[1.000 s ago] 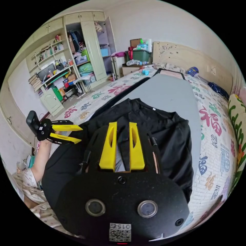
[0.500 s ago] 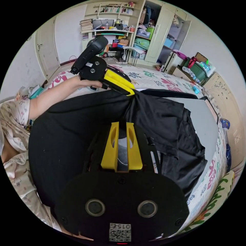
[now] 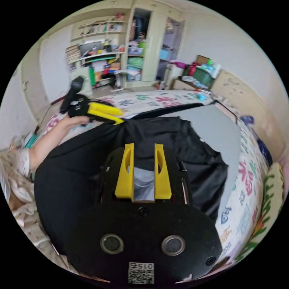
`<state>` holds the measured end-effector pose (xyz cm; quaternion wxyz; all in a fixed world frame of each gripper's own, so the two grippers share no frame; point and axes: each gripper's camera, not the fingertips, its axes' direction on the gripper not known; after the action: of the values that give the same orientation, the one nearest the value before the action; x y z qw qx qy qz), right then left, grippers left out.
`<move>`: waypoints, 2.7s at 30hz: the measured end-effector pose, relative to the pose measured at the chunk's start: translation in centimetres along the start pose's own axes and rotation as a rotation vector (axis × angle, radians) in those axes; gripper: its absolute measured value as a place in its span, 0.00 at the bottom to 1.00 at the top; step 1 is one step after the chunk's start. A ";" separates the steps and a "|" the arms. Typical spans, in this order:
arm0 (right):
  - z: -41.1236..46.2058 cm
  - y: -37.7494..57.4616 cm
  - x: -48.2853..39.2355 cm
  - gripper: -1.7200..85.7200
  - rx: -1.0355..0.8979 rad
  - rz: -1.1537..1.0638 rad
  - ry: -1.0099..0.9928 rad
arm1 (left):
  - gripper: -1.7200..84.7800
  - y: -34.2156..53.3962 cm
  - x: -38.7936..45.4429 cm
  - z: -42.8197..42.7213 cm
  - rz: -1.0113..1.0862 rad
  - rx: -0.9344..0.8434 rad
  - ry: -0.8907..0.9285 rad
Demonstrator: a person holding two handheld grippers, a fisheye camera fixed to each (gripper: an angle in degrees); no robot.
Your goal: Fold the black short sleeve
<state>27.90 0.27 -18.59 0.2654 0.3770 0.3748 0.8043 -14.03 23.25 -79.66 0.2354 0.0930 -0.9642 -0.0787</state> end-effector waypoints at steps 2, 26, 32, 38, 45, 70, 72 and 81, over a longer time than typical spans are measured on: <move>-0.7 0.0 3.6 0.14 0.012 0.114 0.068 | 0.12 0.1 -1.6 -2.0 -0.080 0.060 0.032; -1.4 -10.8 -4.3 0.09 -0.322 0.011 -0.139 | 0.05 3.4 -4.1 0.9 0.317 0.059 0.440; -6.6 -13.7 -1.4 0.15 -0.209 0.076 -0.022 | 0.09 5.8 -10.4 0.8 0.130 0.196 0.467; -8.0 -13.3 5.2 0.17 -0.142 0.314 0.203 | 0.11 3.8 -20.2 9.0 -0.303 0.078 0.337; -2.8 -15.0 9.8 0.17 -0.098 0.572 0.091 | 0.14 -2.5 -21.5 17.1 -0.473 0.088 0.466; -30.3 -5.7 -13.1 0.02 0.153 0.283 0.150 | 0.02 1.2 -7.4 -1.1 -0.049 0.397 0.223; -37.2 -1.3 -19.7 0.02 0.192 0.203 0.126 | 0.02 6.1 -4.3 -8.4 0.038 0.474 0.233; -47.2 21.2 -40.3 0.02 0.119 -0.009 -0.111 | 0.02 32.6 11.5 -21.4 0.305 0.562 0.332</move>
<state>10.02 -59.58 -38.56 0.2664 0.4344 0.4083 0.7573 -18.64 50.11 -49.49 0.3630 0.0206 -0.8996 0.2418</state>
